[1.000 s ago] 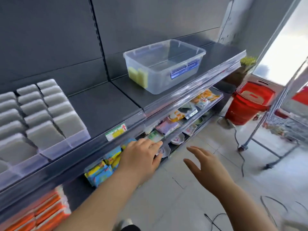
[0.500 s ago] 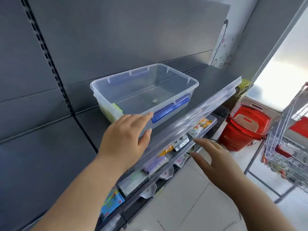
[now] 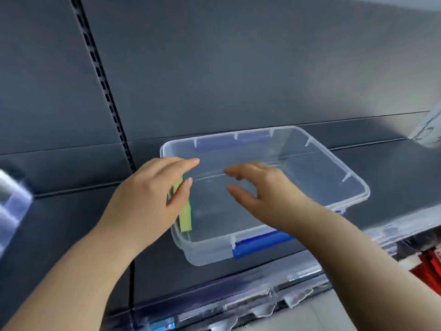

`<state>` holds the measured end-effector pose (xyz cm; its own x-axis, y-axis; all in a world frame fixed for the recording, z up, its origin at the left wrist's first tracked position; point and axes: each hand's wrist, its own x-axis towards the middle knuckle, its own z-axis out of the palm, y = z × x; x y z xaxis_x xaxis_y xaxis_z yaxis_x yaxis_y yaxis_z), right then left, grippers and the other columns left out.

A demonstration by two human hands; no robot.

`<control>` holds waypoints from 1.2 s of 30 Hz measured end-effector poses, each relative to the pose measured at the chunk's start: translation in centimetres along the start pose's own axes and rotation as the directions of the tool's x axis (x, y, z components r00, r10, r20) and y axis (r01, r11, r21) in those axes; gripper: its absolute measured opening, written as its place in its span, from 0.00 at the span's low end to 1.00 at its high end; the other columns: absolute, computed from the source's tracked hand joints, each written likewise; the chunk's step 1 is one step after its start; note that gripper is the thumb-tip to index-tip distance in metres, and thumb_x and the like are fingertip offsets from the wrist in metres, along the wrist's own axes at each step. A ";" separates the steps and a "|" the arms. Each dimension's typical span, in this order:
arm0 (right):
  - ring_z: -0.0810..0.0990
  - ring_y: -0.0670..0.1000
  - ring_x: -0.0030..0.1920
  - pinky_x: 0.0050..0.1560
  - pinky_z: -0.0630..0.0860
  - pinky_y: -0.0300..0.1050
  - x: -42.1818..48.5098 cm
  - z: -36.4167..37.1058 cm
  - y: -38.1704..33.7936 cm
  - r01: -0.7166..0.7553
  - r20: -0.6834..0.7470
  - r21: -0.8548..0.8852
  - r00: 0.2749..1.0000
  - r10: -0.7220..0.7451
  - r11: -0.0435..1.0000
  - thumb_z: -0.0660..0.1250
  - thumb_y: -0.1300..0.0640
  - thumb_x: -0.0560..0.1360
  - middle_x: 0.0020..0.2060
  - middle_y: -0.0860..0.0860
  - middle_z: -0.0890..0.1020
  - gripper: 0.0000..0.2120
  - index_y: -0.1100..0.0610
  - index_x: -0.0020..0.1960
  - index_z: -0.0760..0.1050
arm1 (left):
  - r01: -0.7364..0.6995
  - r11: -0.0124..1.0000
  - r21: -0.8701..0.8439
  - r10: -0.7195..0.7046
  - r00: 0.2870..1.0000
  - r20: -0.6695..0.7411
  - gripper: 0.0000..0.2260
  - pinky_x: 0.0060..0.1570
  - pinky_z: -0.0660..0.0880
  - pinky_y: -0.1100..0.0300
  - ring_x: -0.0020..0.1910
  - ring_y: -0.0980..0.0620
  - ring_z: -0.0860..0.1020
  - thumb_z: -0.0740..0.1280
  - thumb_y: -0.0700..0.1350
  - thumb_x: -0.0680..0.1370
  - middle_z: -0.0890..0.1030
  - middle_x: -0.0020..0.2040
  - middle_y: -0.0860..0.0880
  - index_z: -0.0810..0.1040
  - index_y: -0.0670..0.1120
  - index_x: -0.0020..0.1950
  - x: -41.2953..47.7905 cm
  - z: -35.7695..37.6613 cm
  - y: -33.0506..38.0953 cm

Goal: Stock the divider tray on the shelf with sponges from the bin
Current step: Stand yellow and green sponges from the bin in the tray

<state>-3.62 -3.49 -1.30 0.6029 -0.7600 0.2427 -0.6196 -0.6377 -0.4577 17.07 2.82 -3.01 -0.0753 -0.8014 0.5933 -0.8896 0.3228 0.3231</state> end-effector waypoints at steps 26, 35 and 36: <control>0.77 0.47 0.44 0.50 0.75 0.40 5.9 -4.1 14.9 -0.004 0.389 0.029 0.921 -0.008 1.000 0.71 0.51 0.67 0.56 0.46 0.64 0.32 0.48 0.68 0.64 | -0.303 0.651 0.696 -0.591 0.374 0.715 0.27 0.49 0.70 0.53 0.65 0.46 0.65 0.65 0.38 0.74 0.65 0.67 0.49 0.65 0.54 0.71 10.5 10.7 -0.4; 0.81 0.51 0.38 0.41 0.81 0.43 3.5 -5.5 17.4 -0.126 0.347 0.332 0.938 0.004 0.935 0.65 0.61 0.73 0.54 0.50 0.68 0.24 0.37 0.61 0.66 | -0.584 0.541 0.605 -0.663 0.147 0.734 0.27 0.57 0.70 0.53 0.68 0.47 0.60 0.66 0.52 0.76 0.62 0.70 0.49 0.59 0.55 0.73 10.2 13.6 -3.4; 0.79 0.51 0.41 0.42 0.81 0.43 3.4 -5.4 17.6 -0.128 0.355 0.341 0.935 -0.002 0.931 0.64 0.62 0.73 0.55 0.49 0.68 0.23 0.36 0.57 0.68 | -0.595 0.538 0.597 -0.650 0.158 0.743 0.26 0.56 0.71 0.53 0.67 0.47 0.61 0.65 0.49 0.77 0.63 0.69 0.49 0.60 0.55 0.73 10.2 13.6 -3.4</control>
<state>-15.23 -17.98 -3.93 0.7433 -0.6646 -0.0763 -0.4826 -0.4538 -0.7491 13.17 -13.28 -8.11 0.2317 -0.7104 -0.6646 -0.7031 0.3499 -0.6191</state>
